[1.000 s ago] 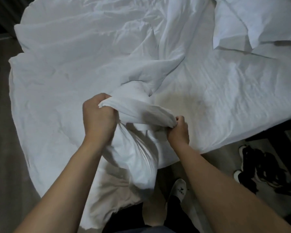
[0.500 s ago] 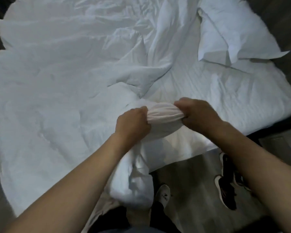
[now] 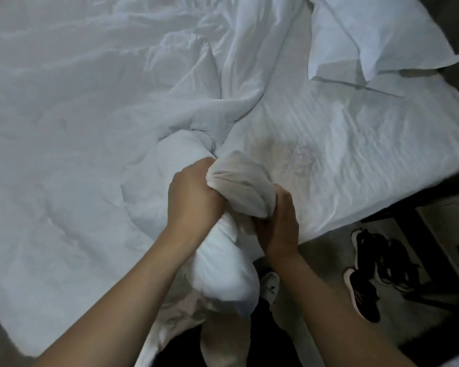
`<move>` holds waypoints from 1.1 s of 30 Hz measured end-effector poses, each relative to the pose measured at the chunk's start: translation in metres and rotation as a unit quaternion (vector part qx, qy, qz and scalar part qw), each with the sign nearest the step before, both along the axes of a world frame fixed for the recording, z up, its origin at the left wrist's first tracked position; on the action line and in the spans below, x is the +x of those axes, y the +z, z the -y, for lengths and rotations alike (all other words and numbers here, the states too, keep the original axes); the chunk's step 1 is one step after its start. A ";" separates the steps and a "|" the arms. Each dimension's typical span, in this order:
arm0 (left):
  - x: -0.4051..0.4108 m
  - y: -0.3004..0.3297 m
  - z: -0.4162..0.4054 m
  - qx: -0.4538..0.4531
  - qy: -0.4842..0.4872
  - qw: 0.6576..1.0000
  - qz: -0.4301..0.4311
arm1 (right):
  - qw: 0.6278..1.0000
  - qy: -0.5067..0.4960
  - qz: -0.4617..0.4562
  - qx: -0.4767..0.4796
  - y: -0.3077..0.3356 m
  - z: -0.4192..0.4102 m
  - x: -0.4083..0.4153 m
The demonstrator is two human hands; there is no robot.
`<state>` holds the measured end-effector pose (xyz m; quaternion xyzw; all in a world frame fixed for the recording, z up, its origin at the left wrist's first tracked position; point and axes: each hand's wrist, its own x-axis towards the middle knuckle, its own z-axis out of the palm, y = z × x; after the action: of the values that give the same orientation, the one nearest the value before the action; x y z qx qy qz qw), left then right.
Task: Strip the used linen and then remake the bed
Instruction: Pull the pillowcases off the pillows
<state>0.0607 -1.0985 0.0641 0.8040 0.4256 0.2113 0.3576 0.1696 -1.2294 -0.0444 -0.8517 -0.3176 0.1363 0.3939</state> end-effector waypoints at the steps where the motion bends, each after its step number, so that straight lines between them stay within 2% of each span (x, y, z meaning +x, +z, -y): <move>1: 0.004 -0.004 0.006 -0.011 0.009 1.000 0.000 | 1.000 -0.017 -0.007 -0.018 -0.011 0.002 0.009; 5: 0.033 -0.004 0.031 -0.008 0.014 1.000 0.006 | 0.981 -0.098 -0.142 -0.085 -0.034 0.014 0.051; 8: 0.044 -0.005 0.021 0.013 0.059 0.998 -0.005 | 0.984 -0.058 -0.097 -0.140 -0.027 0.028 0.089; 10: 0.041 -0.011 0.003 0.043 0.078 0.994 -0.071 | 0.989 0.009 0.003 -0.148 0.007 0.036 0.127; 11: 0.041 -0.016 -0.005 0.047 0.079 0.987 -0.129 | 0.983 0.056 0.098 -0.147 0.030 0.038 0.149; 13: 0.054 -0.027 -0.007 0.016 0.056 0.970 -0.237 | 0.941 0.133 0.288 -0.118 0.086 0.038 0.186; 14: 0.068 -0.029 -0.002 -0.011 0.041 0.963 -0.267 | 0.917 0.152 0.355 -0.105 0.113 0.040 0.200; 16: 0.101 -0.025 0.017 -0.039 0.021 0.959 -0.278 | 0.897 0.146 0.407 -0.089 0.151 0.052 0.222; 18: 0.130 -0.018 0.041 0.046 -0.040 0.975 -0.214 | 0.904 0.114 0.402 -0.088 0.170 0.073 0.241; 20: 0.158 -0.009 0.073 0.153 -0.135 0.965 -0.165 | 0.905 0.098 0.406 -0.081 0.171 0.090 0.255; 22: 0.186 -0.008 0.100 0.172 -0.182 0.954 -0.163 | 0.919 0.098 0.377 -0.064 0.159 0.096 0.259; 24: 0.202 -0.018 0.106 0.109 -0.142 0.973 -0.144 | 0.940 0.104 0.322 -0.053 0.135 0.099 0.257; 26: 0.197 -0.029 0.097 0.016 -0.048 0.998 -0.046 | 0.966 0.105 0.233 -0.036 0.106 0.104 0.253; 28: 0.185 -0.030 0.083 -0.070 0.030 0.995 0.064 | 0.984 0.133 0.106 -0.046 0.075 0.111 0.243; 29: 0.182 -0.028 0.079 -0.090 0.053 0.989 0.104 | 0.981 0.166 0.043 -0.092 0.059 0.113 0.236; 31: 0.181 -0.018 0.082 -0.121 0.071 0.980 0.144 | 0.950 0.243 -0.065 -0.183 0.027 0.115 0.223; 33: 0.185 -0.012 0.087 -0.135 0.034 0.977 0.163 | 0.949 0.226 -0.122 -0.183 0.005 0.112 0.225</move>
<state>0.2457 -1.1852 0.0516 0.6880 0.4139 0.2919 0.5197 0.3945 -1.3418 -0.0395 -0.7923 -0.4204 0.3804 0.2256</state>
